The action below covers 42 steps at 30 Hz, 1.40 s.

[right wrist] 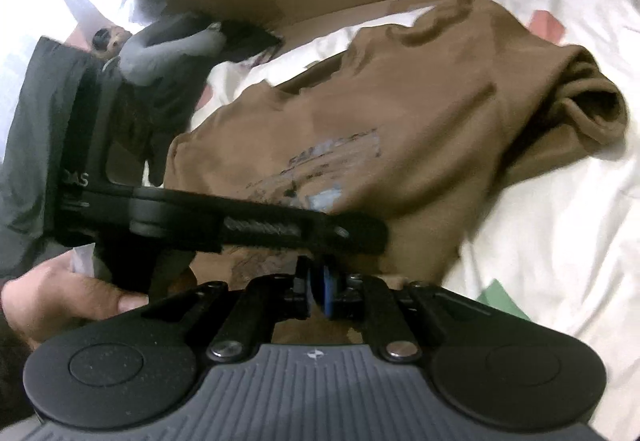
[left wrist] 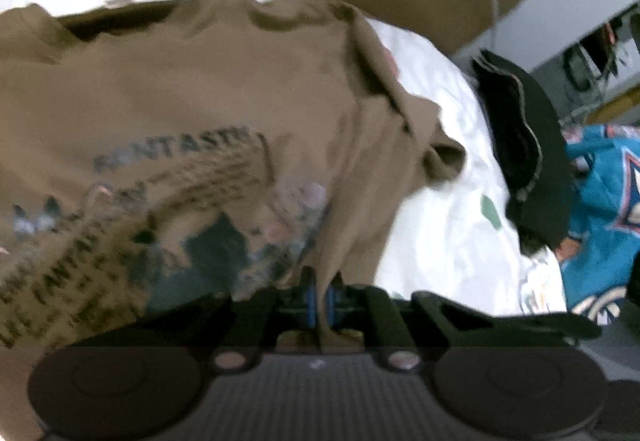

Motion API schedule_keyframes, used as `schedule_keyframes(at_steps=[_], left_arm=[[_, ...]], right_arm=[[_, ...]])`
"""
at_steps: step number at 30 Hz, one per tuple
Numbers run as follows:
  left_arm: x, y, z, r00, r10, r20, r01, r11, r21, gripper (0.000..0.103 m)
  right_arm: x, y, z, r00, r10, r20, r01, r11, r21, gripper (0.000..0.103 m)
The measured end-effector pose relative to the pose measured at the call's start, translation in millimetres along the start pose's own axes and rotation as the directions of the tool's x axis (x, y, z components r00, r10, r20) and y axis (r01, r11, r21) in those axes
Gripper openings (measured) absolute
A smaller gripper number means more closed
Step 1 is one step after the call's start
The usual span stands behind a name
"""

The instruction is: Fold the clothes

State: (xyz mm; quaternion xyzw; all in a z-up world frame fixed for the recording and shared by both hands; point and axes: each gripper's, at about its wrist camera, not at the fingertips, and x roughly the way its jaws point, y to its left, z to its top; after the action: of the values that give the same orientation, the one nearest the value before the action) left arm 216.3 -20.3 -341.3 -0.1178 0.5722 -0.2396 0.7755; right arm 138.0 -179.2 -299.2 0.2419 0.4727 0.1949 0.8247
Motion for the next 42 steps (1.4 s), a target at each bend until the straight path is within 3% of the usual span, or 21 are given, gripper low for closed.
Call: schedule_keyframes(at_steps=[6,12,14,16,21,26,29,31,32,38,42], left_arm=[[-11.5,11.7,10.1,0.997,0.039,0.059,-0.038,0.999,-0.015,0.006],[-21.1,24.5,24.9,0.991,0.076,0.111,-0.071,0.997,-0.041,0.006],[-23.0,28.4,29.7,0.988,0.087,0.124,-0.082,0.996,-0.046,0.006],[-24.4,32.1,34.9,0.987,0.093,0.135,-0.086,0.995,-0.051,0.006],[-23.1,37.3,43.3,0.985,0.096,0.143,-0.088,0.994,-0.060,0.006],[-23.0,42.4,43.9,0.987,0.080,0.142,-0.072,0.996,-0.061,0.006],[-23.3,45.4,42.9,0.987,0.073,0.143,-0.065,0.996,-0.066,0.006],[-23.9,46.4,42.6,0.987,0.068,0.144,-0.059,0.996,-0.066,0.006],[-24.5,46.5,42.4,0.987,0.066,0.145,-0.057,0.996,-0.066,0.006],[-29.5,45.5,38.6,0.987,0.053,0.151,-0.044,0.997,-0.062,0.006],[-33.1,38.4,32.6,0.990,0.015,0.138,-0.006,0.998,-0.060,0.006]], right_arm=[[-7.9,-24.2,13.6,0.992,-0.115,0.057,0.114,0.993,0.031,0.006],[-11.1,-49.6,30.6,0.961,-0.254,0.109,0.248,0.967,0.063,0.007],[-6.5,-54.4,36.2,0.955,-0.273,0.111,0.267,0.961,0.070,0.019],[-2.6,-54.8,40.9,0.951,-0.281,0.126,0.275,0.959,0.065,0.044],[11.6,-45.1,52.5,0.944,-0.294,0.147,0.296,0.955,0.010,0.045],[27.1,-46.1,65.1,0.937,-0.313,0.154,0.311,0.950,0.036,0.045],[32.1,-48.9,70.2,0.940,-0.303,0.160,0.298,0.953,0.053,0.041],[33.6,-48.9,72.3,0.942,-0.295,0.157,0.292,0.955,0.044,0.005],[31.8,-48.6,73.2,0.941,-0.300,0.157,0.298,0.954,0.036,0.002],[2.8,-51.6,82.6,0.925,-0.334,0.178,0.339,0.941,0.002,0.000],[-25.4,-61.4,95.5,0.892,-0.400,0.210,0.413,0.910,-0.024,0.000]])
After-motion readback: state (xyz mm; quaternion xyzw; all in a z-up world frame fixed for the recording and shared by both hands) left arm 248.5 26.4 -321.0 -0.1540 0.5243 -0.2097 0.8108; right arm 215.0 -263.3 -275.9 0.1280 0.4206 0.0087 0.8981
